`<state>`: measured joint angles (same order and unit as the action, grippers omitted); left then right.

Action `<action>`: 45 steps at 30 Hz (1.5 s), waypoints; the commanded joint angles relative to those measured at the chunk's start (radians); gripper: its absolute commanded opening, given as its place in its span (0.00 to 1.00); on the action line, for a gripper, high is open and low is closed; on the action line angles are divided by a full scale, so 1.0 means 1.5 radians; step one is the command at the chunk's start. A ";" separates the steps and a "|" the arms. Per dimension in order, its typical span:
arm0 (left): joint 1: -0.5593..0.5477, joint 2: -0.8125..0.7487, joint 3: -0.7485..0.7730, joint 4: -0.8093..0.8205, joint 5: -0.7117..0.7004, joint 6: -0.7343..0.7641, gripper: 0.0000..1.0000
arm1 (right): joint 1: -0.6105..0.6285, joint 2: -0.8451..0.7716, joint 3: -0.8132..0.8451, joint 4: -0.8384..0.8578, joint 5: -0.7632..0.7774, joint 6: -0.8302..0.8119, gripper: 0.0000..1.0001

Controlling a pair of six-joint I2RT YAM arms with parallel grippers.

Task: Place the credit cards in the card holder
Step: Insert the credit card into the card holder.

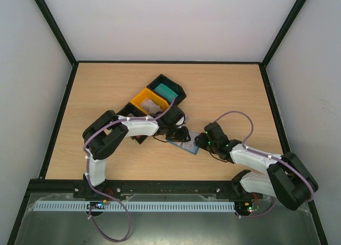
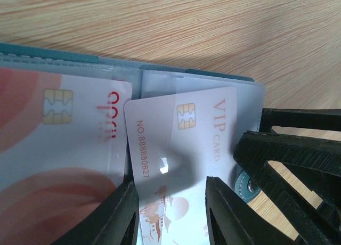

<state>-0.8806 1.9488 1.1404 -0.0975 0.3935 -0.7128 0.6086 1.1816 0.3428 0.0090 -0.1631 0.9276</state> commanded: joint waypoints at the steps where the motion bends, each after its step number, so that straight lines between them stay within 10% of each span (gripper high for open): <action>1: -0.010 0.021 0.004 0.000 0.010 0.016 0.37 | 0.002 0.005 -0.014 -0.032 0.007 0.006 0.40; 27: -0.012 -0.046 0.029 -0.072 -0.082 0.024 0.61 | 0.002 0.021 0.013 -0.084 0.023 -0.021 0.25; 45: -0.010 -0.054 0.026 -0.090 -0.127 0.015 0.58 | 0.002 0.023 0.075 -0.113 0.020 -0.054 0.45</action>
<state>-0.8982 1.8481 1.1660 -0.2047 0.2356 -0.6838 0.6090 1.1873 0.4149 -0.1242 -0.1387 0.8783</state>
